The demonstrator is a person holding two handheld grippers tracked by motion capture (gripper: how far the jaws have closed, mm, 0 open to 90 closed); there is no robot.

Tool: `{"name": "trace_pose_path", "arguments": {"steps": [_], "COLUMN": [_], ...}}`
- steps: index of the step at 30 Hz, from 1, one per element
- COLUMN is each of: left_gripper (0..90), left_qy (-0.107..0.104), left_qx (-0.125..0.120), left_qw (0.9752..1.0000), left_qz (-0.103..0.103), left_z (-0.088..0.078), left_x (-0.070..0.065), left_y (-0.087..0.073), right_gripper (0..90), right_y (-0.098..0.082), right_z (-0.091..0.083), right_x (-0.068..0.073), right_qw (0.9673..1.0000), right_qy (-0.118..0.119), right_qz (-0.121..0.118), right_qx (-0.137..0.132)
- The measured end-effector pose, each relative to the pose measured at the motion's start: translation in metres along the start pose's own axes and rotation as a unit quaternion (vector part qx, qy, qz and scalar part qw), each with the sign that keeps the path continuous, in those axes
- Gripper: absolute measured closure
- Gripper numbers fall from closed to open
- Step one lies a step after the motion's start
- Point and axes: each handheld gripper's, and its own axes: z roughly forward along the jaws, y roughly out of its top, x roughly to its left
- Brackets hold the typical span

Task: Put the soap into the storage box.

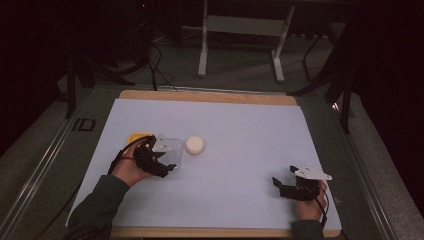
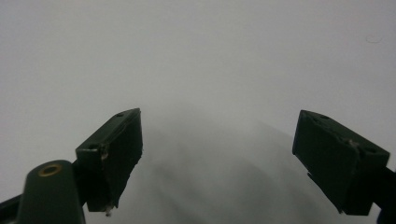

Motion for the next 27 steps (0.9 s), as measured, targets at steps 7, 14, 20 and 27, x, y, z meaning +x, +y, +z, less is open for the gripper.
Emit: {"name": "trace_pose_path", "arguments": {"steps": [7,14,20,27], "left_gripper": [23.7,23.4,21.4,19.7], "left_qy": [-0.001,-0.008,-0.026,-0.038], "left_qx": [0.019,0.025,0.022,0.023], "left_qw": [0.9998,0.9996,0.9994,0.9990], "left_qz": [0.007,0.007,0.005,0.001], "left_z": [0.008,0.014,0.021,0.029], "left_x": [0.009,0.017,0.021,0.026], "left_y": [0.010,0.017,0.021,0.024], "right_gripper": [15.9,15.9,15.9,15.9], "right_y": [0.000,0.000,0.000,0.000], "right_z": [0.000,0.000,0.000,0.000], "right_x": [0.000,0.000,0.001,0.001], "right_qw": [1.0000,1.0000,1.0000,1.0000], "right_qy": [0.001,0.000,0.000,-0.001], "right_qz": [-0.003,-0.003,-0.003,-0.004], "right_qx": [0.000,-0.001,-0.002,-0.002]}}
